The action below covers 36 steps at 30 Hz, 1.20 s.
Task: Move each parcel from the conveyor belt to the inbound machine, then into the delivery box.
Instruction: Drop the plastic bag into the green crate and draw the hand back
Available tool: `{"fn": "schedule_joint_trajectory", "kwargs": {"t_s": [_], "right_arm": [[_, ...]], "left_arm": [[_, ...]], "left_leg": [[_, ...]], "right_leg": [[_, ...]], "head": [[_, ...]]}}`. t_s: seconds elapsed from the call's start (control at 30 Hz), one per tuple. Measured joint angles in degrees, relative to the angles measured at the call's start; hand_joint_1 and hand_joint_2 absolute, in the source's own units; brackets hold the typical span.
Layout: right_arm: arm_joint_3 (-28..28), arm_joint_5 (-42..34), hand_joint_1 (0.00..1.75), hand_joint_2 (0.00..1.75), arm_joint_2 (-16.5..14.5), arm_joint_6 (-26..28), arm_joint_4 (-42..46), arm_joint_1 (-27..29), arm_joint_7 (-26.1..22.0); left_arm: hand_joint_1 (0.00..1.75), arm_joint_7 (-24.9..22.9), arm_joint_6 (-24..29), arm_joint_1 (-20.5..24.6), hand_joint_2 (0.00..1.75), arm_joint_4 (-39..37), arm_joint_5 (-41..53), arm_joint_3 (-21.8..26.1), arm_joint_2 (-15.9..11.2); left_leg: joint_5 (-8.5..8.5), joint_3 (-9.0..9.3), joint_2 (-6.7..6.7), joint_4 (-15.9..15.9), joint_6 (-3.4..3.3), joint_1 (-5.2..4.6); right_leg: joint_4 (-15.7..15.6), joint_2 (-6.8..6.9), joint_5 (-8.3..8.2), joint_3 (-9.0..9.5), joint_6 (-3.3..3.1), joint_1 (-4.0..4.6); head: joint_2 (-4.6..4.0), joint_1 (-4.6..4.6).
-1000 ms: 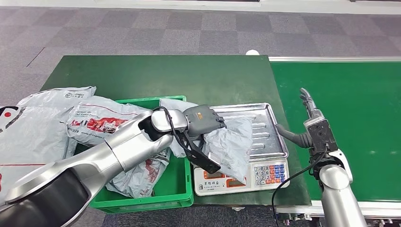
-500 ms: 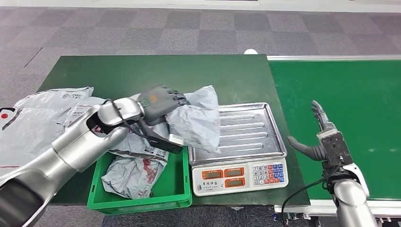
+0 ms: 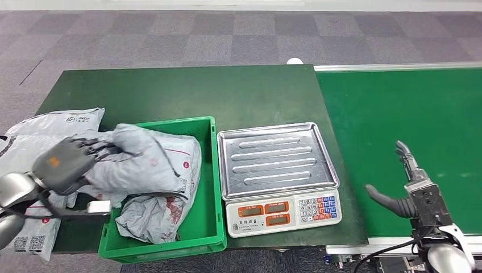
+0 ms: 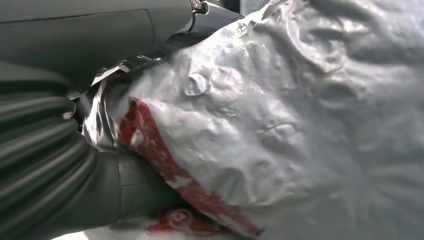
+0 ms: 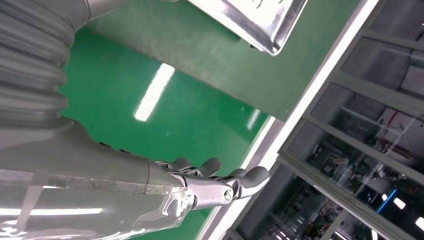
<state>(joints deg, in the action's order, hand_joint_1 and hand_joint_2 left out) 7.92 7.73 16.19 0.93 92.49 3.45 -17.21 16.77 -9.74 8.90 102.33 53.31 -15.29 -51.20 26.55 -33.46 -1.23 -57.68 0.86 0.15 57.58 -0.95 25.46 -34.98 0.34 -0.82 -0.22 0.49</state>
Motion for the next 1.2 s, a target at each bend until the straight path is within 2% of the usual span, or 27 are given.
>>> {"fn": "schedule_joint_trajectory", "kwargs": {"t_s": [0.17, 0.27, 0.33, 0.43, 0.47, 0.53, 0.57, 0.6, 0.7, 0.8, 0.87, 1.0, 1.2], "right_arm": [[0.49, -0.63, 0.00, 1.75, 1.65, -0.47, -0.52, -0.53, 0.04], [0.60, -0.60, 0.00, 1.75, 2.03, -0.50, -0.56, -0.61, 0.24], [0.61, -0.58, 0.00, 1.75, 2.16, -0.50, -0.56, -0.64, 0.25], [0.62, -0.58, 0.00, 1.75, 2.23, -0.50, -0.56, -0.64, 0.25], [0.62, -0.58, 0.00, 1.75, 2.26, -0.50, -0.56, -0.63, 0.26], [0.66, -0.63, 0.00, 1.75, 2.36, -0.49, -0.56, -0.57, 0.33], [0.72, -0.70, 0.00, 1.75, 2.45, -0.49, -0.55, -0.49, 0.41], [0.81, -0.82, 0.00, 1.75, 2.54, -0.51, -0.54, -0.39, 0.50], [1.04, -1.13, 0.00, 1.75, 2.69, -0.93, -0.49, -0.16, 0.61], [1.08, -1.16, 0.00, 1.75, 2.69, -1.39, -0.48, -0.32, 0.58], [1.08, -1.17, 0.00, 1.75, 2.70, -1.51, -0.48, -0.51, 0.57], [1.08, -1.06, 0.00, 1.75, 2.71, -1.91, -0.54, -1.03, 0.43], [1.02, -0.55, 0.00, 1.75, 2.69, -2.09, -0.80, -2.64, 0.22]], "left_arm": [[1.75, 1.48, -7.58, -21.56, 1.75, 10.81, -0.88, 23.46, -6.22], [1.75, 1.91, -10.28, -29.17, 1.75, 14.83, -0.77, 33.38, -8.43], [1.75, 1.97, -11.08, -32.15, 1.75, 16.37, -0.77, 37.34, -9.43], [1.75, 1.86, -11.50, -34.73, 1.75, 17.70, -0.77, 40.52, -10.29], [1.45, 1.77, -11.61, -35.33, 1.75, 17.99, -0.78, 41.17, -10.56], [1.45, 1.33, -11.75, -36.08, 1.75, 18.26, -0.94, 41.86, -11.31], [1.45, 0.96, -11.63, -35.96, 1.75, 18.19, -1.04, 41.83, -11.79], [1.75, 0.57, -11.30, -35.25, 1.75, 17.89, -1.14, 41.37, -12.28], [1.75, 0.47, -9.22, -28.17, 1.75, 15.36, -0.69, 36.32, -12.86], [1.75, 1.07, -6.83, -18.47, 1.75, 11.21, 1.33, 27.30, -11.62], [1.75, 0.96, -5.36, -14.06, 1.75, 8.57, 2.24, 21.35, -10.27], [1.75, 0.72, -1.86, -8.94, 1.75, 4.80, 2.31, 13.70, -7.20], [1.75, 0.63, 0.45, -5.15, 1.75, 0.95, 2.29, 7.95, -2.60]], "left_leg": [[0.04, -0.04, 0.17, -0.02, 0.02, 0.12], [0.03, -0.11, 0.64, -0.02, 0.01, 0.15], [0.01, -0.10, 0.90, -0.02, 0.00, 0.17], [-0.03, -0.08, 1.09, -0.02, 0.00, 0.18], [-0.03, -0.07, 1.11, -0.03, 0.00, 0.18], [-0.05, -0.05, 1.12, -0.04, 0.01, 0.18], [-0.05, -0.05, 1.13, -0.05, 0.01, 0.18], [-0.05, -0.05, 1.15, -0.06, 0.01, 0.18], [-0.07, -0.05, 1.32, -0.07, 0.01, 0.16], [-0.09, 0.00, 1.49, -0.07, 0.02, 0.15], [-0.12, 0.02, 1.50, -0.07, 0.02, 0.16], [-0.15, 0.02, 1.49, -0.07, 0.01, 0.16], [-0.14, 0.00, 1.50, -0.08, -0.01, 0.14]], "right_leg": [[-0.02, 0.14, 0.16, 0.04, -0.04, 0.20], [-0.03, 0.61, 0.25, 0.16, -0.03, 0.24], [-0.03, 0.88, 0.30, 0.27, -0.04, 0.25], [-0.03, 1.07, 0.32, 0.38, -0.02, 0.26], [-0.03, 1.09, 0.32, 0.40, -0.02, 0.26], [-0.03, 1.10, 0.32, 0.40, -0.02, 0.26], [-0.03, 1.11, 0.32, 0.40, -0.02, 0.26], [-0.04, 1.12, 0.31, 0.40, -0.01, 0.26], [-0.04, 1.31, 0.31, 0.48, -0.01, 0.24], [-0.04, 1.49, 0.31, 0.57, -0.01, 0.22], [-0.04, 1.48, 0.29, 0.57, -0.02, 0.23], [-0.04, 1.47, 0.27, 0.56, -0.03, 0.19], [-0.05, 1.47, 0.28, 0.55, -0.02, 0.17]], "head": [[0.00, -0.01], [0.00, -0.01], [0.00, -0.01], [0.00, -0.01], [0.00, -0.01], [0.00, 0.00], [0.00, -0.01], [0.00, 0.00], [0.00, 0.01], [0.00, 0.01], [0.00, 0.01], [0.00, 0.01], [0.00, 0.01]]}}
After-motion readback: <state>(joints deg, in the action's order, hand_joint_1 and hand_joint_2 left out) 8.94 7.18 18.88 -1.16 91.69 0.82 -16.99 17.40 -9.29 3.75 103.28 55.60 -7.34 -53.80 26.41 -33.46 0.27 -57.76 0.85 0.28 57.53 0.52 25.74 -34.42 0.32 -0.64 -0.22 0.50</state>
